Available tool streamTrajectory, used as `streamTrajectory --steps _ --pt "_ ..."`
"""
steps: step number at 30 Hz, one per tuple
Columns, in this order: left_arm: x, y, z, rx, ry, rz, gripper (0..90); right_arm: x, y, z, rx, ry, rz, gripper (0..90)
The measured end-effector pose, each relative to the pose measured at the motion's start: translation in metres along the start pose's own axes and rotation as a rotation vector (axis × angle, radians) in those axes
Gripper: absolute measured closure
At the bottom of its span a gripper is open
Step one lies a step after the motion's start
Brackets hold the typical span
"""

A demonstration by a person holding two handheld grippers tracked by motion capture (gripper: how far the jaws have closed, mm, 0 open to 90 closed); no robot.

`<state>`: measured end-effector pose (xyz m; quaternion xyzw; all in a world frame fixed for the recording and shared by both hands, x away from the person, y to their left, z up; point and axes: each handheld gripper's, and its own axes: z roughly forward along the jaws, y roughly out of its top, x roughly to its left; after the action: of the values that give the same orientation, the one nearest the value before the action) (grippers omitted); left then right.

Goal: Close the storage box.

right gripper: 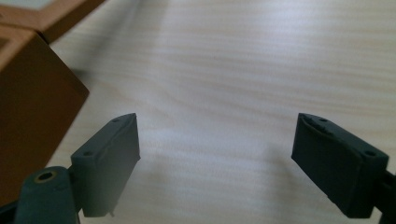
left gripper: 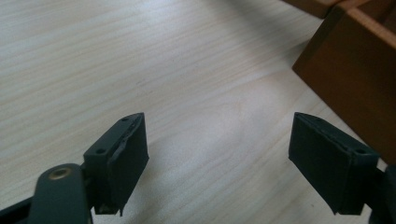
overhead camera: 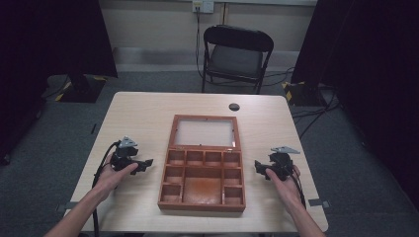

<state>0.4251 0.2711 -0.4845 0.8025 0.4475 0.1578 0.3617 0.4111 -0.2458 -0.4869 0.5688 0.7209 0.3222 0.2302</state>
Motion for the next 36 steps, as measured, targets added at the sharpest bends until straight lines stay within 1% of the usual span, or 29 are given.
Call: streamTrajectory --steps 1,3,4,5,6,7,8,10,11,12,13,15,16,17,18,19,20,22,23,25,26,28,29,30,31,33,34,35,36 --pt "0.0 0.001 -0.001 0.004 -0.007 -0.006 20.0 0.0 0.002 -0.002 -0.011 0.002 -0.002 15.2" --pt "0.001 0.001 -0.003 0.005 -0.013 -0.014 19.8 0.0 0.007 -0.003 -0.028 -0.009 -0.02 15.3" --pt "0.002 0.004 -0.005 0.022 -0.021 -0.009 19.3 0.001 0.009 -0.003 -0.036 -0.001 -0.022 15.9" --pt "0.003 0.006 -0.007 0.019 -0.023 -0.012 19.1 0.001 0.01 -0.003 -0.037 0.003 -0.026 16.2" --pt "0.005 0.009 -0.009 0.0 -0.024 -0.03 19.1 0.002 0.011 -0.003 -0.037 0.012 -0.032 16.1" --pt "0.005 0.009 -0.009 0.0 -0.024 -0.03 19.1 0.002 0.011 -0.003 -0.037 0.012 -0.032 16.1" --pt "0.006 0.012 -0.012 -0.023 -0.006 -0.042 19.1 0.004 0.013 -0.003 -0.038 0.021 -0.036 16.1" --pt "0.007 0.014 -0.013 -0.043 0.003 -0.051 19.1 0.007 0.017 -0.002 -0.042 0.043 -0.047 15.8" --pt "0.008 0.017 -0.014 -0.014 -0.028 -0.05 19.1 0.01 0.02 -0.002 -0.062 0.054 -0.058 15.9" --pt "0.008 0.02 -0.016 0.008 -0.037 -0.042 19.1 0.011 0.022 -0.002 -0.068 0.061 -0.063 15.8" --pt "0.008 0.02 -0.016 0.008 -0.037 -0.042 18.8 0.011 0.022 -0.002 -0.068 0.061 -0.063 15.8" --pt "0.005 0.025 -0.021 -0.034 -0.035 -0.031 18.7 0.016 0.03 -0.002 -0.093 0.079 -0.067 15.6" --pt "0.003 0.027 -0.023 -0.049 -0.024 -0.022 18.7 0.018 0.033 -0.001 -0.1 0.093 -0.07 15.6" --pt "0.002 0.028 -0.023 -0.059 -0.023 -0.024 18.7 0.02 0.037 0.0 -0.104 0.101 -0.069 15.6" --pt "0.002 0.029 -0.023 -0.061 -0.028 -0.026 18.7 0.022 0.04 0.001 -0.104 0.113 -0.067 15.7" --pt "0.002 0.033 -0.022 -0.042 -0.044 -0.009 18.7 0.025 0.048 0.003 -0.106 0.143 -0.067 15.8" --pt "0.002 0.036 -0.022 -0.043 -0.036 -0.002 18.7 0.027 0.051 0.004 -0.106 0.151 -0.063 16.1" --pt "0.002 0.043 -0.022 -0.067 -0.032 -0.006 18.7 0.032 0.059 0.008 -0.096 0.178 -0.073 16.0" --pt "0.002 0.043 -0.022 -0.067 -0.032 -0.006 18.7 0.032 0.059 0.008 -0.096 0.178 -0.073 16.0" --pt "0.003 0.055 -0.018 -0.076 -0.033 -0.008 18.7 0.037 0.067 0.013 -0.09 0.197 -0.073 16.3" --pt "0.003 0.063 -0.015 -0.084 -0.038 -0.01 18.7 0.039 0.073 0.017 -0.092 0.197 -0.078 16.4" --pt "0.003 0.074 -0.009 -0.099 -0.038 -0.019 18.9 0.041 0.08 0.02 -0.087 0.201 -0.09 16.1" --pt "0.003 0.079 -0.007 -0.113 -0.041 -0.023 18.9 0.043 0.083 0.022 -0.09 0.205 -0.086 16.1" --pt "0.003 0.079 -0.007 -0.113 -0.041 -0.023 19.0 0.043 0.083 0.022 -0.09 0.205 -0.086 16.1" --pt "0.002 0.087 0.0 -0.119 -0.056 -0.033 19.1 0.044 0.09 0.029 -0.088 0.22 -0.074 15.9" --pt "0.0 0.09 0.007 -0.121 -0.066 -0.042 19.0 0.044 0.092 0.034 -0.09 0.227 -0.063 16.3" --pt "-0.001 0.09 0.012 -0.111 -0.067 -0.046 19.1 0.044 0.092 0.037 -0.089 0.233 -0.067 16.3" --pt "-0.002 0.088 0.018 -0.098 -0.069 -0.051 19.0 0.045 0.091 0.04 -0.081 0.23 -0.065 16.3" --pt "-0.002 0.086 0.021 -0.095 -0.062 -0.057 19.2 0.046 0.089 0.044 -0.06 0.234 -0.07 16.4"
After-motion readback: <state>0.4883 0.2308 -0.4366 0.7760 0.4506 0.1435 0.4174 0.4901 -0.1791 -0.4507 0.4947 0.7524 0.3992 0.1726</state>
